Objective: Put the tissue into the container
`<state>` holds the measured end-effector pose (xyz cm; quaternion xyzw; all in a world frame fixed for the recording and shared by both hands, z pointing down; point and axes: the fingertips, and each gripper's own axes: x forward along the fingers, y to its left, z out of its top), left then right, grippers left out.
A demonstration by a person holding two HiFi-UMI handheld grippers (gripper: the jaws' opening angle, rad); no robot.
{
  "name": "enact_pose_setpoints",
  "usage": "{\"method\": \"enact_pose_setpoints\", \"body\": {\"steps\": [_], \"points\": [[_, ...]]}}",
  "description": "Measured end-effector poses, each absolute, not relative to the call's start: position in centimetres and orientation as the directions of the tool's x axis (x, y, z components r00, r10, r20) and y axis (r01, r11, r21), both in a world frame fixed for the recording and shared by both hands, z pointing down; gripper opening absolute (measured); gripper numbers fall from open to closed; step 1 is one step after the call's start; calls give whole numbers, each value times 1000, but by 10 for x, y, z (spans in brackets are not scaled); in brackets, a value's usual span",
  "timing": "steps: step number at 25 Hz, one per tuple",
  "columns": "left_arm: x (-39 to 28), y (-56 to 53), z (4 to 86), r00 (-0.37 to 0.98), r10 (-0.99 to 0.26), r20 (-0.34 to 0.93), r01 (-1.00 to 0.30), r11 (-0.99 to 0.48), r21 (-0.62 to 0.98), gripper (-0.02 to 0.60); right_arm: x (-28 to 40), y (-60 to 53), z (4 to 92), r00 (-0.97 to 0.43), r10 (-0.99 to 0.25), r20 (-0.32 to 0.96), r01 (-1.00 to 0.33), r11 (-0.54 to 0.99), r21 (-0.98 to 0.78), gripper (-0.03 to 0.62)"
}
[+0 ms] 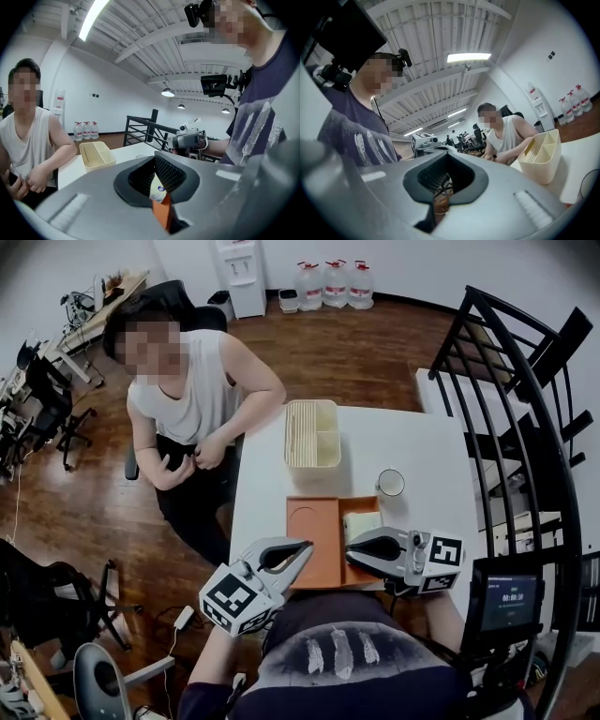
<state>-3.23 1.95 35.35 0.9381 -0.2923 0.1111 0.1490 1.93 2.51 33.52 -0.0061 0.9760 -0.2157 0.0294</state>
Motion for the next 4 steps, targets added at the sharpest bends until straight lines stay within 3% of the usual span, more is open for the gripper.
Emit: {"method": "enact_pose_setpoints", "body": {"steps": [4], "points": [[-32,24,355,803,-515,302,-583,-783,216,14,15,31,336,-998,-8,-62,19,906,-424,3]]}}
